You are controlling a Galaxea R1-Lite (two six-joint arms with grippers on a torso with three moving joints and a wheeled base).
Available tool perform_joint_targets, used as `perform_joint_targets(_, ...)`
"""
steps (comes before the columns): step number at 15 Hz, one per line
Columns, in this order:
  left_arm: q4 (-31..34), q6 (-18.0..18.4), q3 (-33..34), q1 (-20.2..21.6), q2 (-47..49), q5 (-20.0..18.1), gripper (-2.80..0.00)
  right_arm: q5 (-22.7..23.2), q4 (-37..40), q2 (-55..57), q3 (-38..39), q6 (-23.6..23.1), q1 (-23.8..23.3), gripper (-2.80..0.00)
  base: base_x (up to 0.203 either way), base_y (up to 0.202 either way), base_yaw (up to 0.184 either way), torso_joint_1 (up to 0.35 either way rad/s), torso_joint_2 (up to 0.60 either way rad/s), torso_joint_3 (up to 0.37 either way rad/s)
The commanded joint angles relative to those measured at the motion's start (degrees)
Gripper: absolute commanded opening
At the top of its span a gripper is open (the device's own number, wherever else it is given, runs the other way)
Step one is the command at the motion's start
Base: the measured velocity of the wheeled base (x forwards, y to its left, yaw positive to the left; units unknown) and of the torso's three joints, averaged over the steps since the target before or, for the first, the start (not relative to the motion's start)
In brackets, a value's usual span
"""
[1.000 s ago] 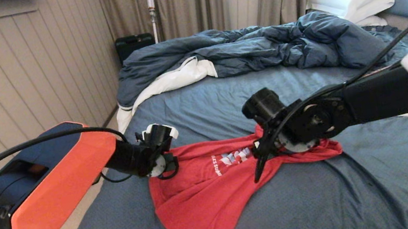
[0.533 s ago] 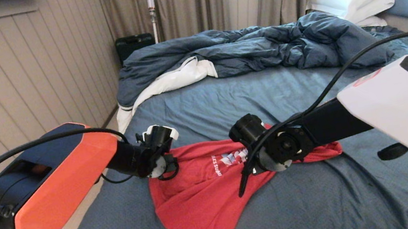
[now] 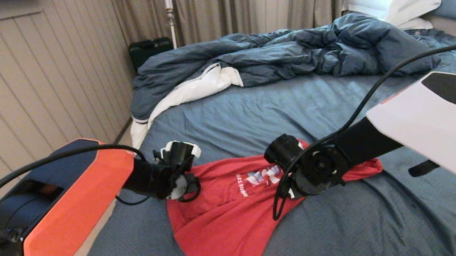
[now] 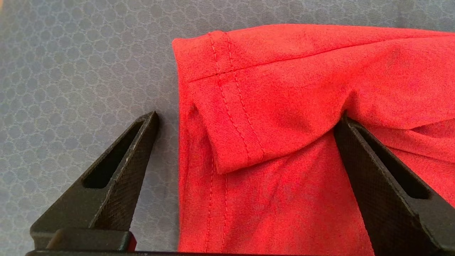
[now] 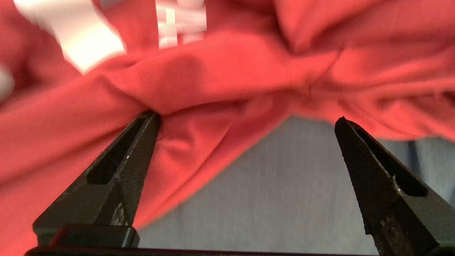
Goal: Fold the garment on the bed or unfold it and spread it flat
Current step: Unford the red T-shirt
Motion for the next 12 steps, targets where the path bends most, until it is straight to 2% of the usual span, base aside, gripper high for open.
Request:
perform_joint_targets(1, -0.04, -0.16, -0.02, 0.01, 0.20, 0.16, 0.00, 0.42, 0.18, -3.73, 4.16, 0.06, -0.71, 0.00, 0.000, 0.000, 0.000, 0.000, 0.00, 0.000)
perform_joint_targets(6, 0.13, -0.25, 0.33, 0.01, 0.00, 0.07, 0.00, 1.09, 0.22, -13.46, 15.34, -0.11, -3.00, 0.00, 0.000, 0.000, 0.000, 0.000, 0.00, 0.000)
perform_joint_targets(12, 0.22, -0.16, 0.16, -0.05, -0.44, 0.07, 0.00, 2.26, 0.09, -27.02, 33.02, 0.04, -4.50, 0.00, 0.000, 0.000, 0.000, 0.000, 0.00, 0.000)
